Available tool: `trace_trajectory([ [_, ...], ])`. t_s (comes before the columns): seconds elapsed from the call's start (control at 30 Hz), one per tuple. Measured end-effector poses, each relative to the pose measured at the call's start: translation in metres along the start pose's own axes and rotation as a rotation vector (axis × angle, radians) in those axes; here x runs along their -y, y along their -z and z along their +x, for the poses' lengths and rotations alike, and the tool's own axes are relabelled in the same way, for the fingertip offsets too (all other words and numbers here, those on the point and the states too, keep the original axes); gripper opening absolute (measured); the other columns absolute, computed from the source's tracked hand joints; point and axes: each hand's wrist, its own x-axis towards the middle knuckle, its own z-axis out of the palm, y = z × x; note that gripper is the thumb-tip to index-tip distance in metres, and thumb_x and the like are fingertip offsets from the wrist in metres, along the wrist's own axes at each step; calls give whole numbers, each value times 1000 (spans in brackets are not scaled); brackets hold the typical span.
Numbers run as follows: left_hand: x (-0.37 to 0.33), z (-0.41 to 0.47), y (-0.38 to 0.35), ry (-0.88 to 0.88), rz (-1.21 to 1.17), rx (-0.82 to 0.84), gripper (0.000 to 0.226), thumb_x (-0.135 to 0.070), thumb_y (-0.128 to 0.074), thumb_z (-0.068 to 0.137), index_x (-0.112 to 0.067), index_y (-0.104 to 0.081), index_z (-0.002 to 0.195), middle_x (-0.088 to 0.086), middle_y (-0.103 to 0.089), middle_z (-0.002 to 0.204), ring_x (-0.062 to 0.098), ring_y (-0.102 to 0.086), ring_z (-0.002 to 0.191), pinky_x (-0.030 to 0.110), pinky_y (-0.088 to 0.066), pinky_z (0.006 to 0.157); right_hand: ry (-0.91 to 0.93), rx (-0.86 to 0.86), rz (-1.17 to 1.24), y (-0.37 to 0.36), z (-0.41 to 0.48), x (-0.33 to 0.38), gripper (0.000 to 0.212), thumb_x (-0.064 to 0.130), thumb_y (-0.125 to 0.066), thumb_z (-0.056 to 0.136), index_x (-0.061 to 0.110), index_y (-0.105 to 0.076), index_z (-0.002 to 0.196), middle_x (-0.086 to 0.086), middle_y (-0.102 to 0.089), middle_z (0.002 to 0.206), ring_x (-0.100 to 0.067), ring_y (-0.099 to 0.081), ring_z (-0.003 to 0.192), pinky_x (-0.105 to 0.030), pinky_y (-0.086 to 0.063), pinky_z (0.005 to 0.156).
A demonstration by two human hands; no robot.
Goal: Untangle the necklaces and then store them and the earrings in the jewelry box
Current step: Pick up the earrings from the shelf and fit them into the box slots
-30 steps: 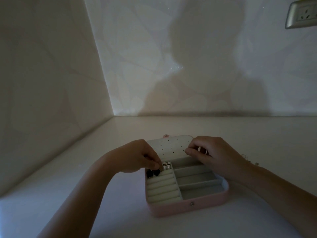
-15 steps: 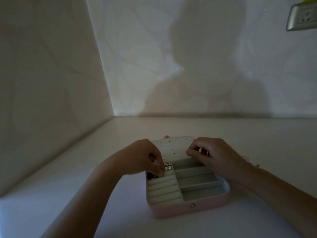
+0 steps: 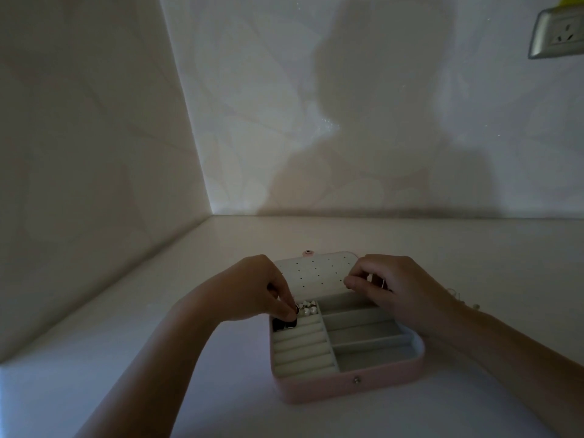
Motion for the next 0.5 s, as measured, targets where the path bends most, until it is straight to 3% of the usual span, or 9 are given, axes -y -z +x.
trace_trajectory([
  [0.3, 0, 3, -5, 27, -20, 1, 10, -28, -71, 84, -22, -77, 88, -16, -64, 63, -3, -48, 56, 9, -36, 56, -5, -1, -3, 0, 0, 0, 15, 33, -60, 91, 35, -60, 77, 11, -63, 74, -8, -57, 72, -16, -39, 60],
  [0.5, -2, 3, -5, 22, -21, -24, 5, -28, -74, 80, -30, -73, 76, -27, -51, 43, -9, -45, 44, 6, -32, 48, -6, 8, -15, 1, 0, 2, 14, 34, -59, 92, 34, -61, 78, 12, -63, 75, -6, -57, 74, -13, -38, 60],
])
